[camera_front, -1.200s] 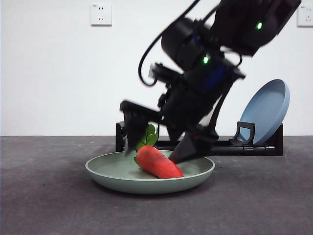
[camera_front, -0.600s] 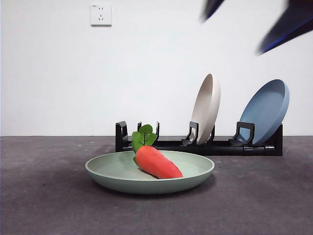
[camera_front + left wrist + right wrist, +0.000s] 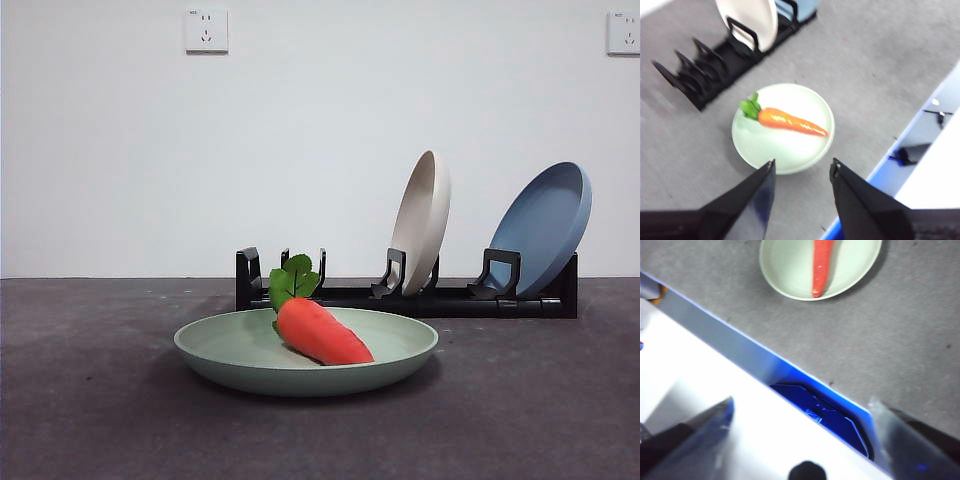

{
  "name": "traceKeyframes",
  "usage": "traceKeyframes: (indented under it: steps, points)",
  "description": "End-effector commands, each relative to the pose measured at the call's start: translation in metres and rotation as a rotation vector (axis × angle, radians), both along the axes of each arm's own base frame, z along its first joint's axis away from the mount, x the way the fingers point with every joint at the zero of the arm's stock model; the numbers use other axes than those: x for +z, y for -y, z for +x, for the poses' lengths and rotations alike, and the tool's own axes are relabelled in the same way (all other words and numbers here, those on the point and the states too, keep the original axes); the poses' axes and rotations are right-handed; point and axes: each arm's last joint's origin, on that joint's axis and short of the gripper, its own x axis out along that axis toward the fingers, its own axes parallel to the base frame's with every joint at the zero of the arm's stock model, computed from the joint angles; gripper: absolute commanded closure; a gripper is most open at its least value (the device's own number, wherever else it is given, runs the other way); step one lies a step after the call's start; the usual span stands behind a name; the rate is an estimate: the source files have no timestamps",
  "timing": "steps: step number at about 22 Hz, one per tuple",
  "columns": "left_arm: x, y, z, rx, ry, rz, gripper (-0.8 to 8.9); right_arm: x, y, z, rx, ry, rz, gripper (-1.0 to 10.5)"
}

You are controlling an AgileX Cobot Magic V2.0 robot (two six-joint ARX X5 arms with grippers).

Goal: Take the green plate from the plate rack,put the plate on the table,take the carrot from the table,put the carrot in the plate

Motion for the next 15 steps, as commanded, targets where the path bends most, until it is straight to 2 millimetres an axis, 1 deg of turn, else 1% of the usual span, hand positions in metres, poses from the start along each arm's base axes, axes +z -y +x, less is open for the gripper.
traceKeyframes:
  steps: [1, 2, 3, 5, 6, 15]
  points:
    - [-0.0026, -0.0013, -0.0012, 0.023, -0.037, -0.005, 6.3, -0.0006, -0.0003, 0.0, 0.008, 0.002, 0.001, 8.0]
    - [-0.0033, -0.0018, -0.0016, 0.024, -0.042, 0.003, 6.31, -0.0006, -0.0003, 0.0, 0.008, 0.002, 0.002, 8.4]
    - [-0.0039, -0.0023, -0.0018, 0.025, -0.046, 0.01, 6.54, -0.0006, -0.0004, 0.0, 0.008, 0.002, 0.002, 8.7]
    - [-0.005, -0.0031, -0.0023, 0.025, -0.054, 0.023, 8.16, -0.0006, -0.0003, 0.0, 0.008, 0.002, 0.002, 9.6]
    - [-0.0052, -0.0034, -0.0024, 0.025, -0.055, 0.027, 8.27, -0.0006, -0.0003, 0.0, 0.008, 0.002, 0.002, 9.6]
    - [-0.0058, -0.0039, -0.0026, 0.027, -0.057, 0.036, 8.17, -0.0006, -0.0003, 0.0001, 0.005, 0.004, 0.0, 9.4]
